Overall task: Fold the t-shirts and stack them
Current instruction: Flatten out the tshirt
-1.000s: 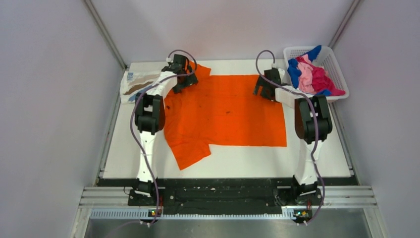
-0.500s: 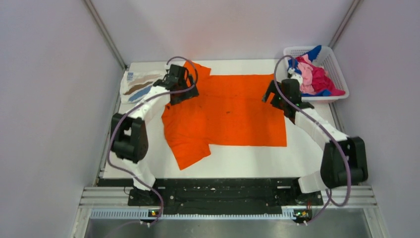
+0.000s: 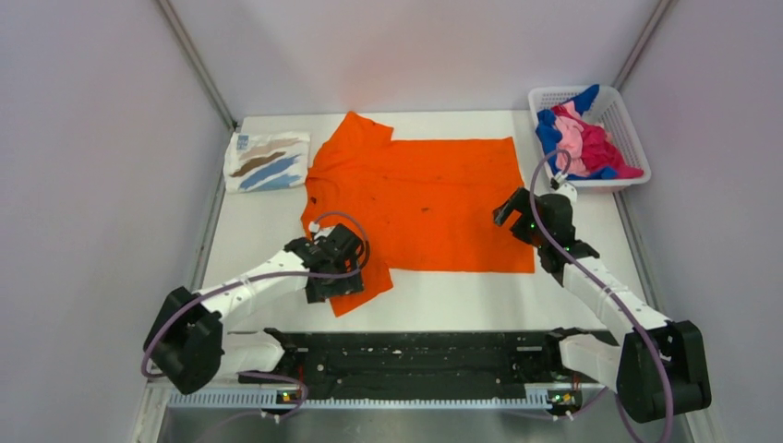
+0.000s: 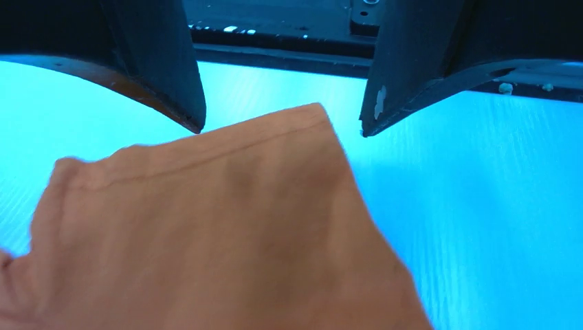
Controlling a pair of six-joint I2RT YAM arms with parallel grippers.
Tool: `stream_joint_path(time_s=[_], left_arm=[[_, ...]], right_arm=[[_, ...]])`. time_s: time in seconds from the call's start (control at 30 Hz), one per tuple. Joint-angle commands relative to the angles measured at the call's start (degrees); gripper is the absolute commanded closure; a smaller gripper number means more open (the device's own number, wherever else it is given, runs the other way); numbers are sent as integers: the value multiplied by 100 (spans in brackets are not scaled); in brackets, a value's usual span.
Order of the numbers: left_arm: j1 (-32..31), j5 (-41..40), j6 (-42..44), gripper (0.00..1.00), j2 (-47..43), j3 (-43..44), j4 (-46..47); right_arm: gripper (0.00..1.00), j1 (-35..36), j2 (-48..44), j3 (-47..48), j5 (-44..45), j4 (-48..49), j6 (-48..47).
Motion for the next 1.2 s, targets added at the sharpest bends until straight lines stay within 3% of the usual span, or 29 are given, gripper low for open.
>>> stream_joint_path(time_s=[0.0,0.17,0.3,0.5,0.97,1.07,1.17], left_arm=[[-163,-82,-647,17,-712,-423,-213],[-192,173,-467,36,-678,-649,-278],[-197,-87,-423,44,-508,-731,-502],[-206,56,-409,56,-114,-841,135],[-271,599,-132,66,-30,-906,325],[-272,680,-129,78,123,-921,485],[-278,656,-124,100,288,-876,509]], right_arm=[[2,-49,-105,74,-115,306,97],[3,-48,-73,94,28,126,127],[3,-47,-97,99,152,-48,127],[3,-42,-152,92,249,-184,170],[4,-48,-332,66,551,-455,237],[4,-44,-490,24,653,-525,262],[4,-44,-658,-22,765,-605,298]])
